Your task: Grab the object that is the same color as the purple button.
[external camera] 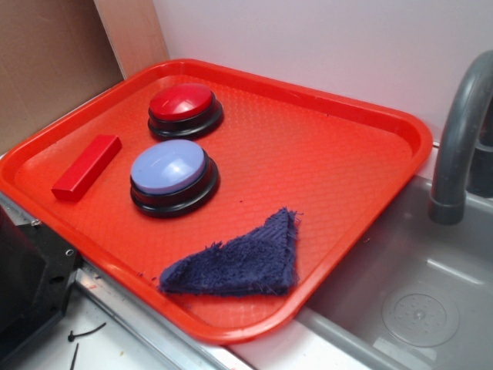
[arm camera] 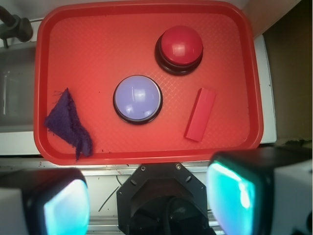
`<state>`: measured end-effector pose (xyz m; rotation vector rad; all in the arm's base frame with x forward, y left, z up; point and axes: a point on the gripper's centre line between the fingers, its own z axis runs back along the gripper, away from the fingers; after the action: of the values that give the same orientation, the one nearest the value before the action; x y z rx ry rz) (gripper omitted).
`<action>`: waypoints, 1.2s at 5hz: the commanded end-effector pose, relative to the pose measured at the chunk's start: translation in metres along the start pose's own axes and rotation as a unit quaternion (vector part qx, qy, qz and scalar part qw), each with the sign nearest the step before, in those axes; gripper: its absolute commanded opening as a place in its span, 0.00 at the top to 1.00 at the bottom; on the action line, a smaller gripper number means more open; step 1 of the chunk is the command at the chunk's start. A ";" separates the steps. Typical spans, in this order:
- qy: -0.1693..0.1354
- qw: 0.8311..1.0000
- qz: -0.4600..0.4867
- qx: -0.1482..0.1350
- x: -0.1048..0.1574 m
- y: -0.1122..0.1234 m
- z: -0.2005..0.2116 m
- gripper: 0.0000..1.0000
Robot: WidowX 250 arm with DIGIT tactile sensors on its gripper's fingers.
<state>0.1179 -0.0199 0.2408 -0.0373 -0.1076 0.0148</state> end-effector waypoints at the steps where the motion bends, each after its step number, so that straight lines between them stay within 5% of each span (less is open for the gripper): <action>1: 0.000 1.000 0.000 0.000 0.000 0.000 0.000 0.00; 4: -0.043 0.999 -0.032 0.007 0.005 -0.036 -0.040 0.00; 6: -0.043 0.998 -0.013 0.035 0.011 -0.072 -0.106 0.00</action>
<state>0.1381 -0.0937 0.1333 0.0511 -0.1688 -0.0045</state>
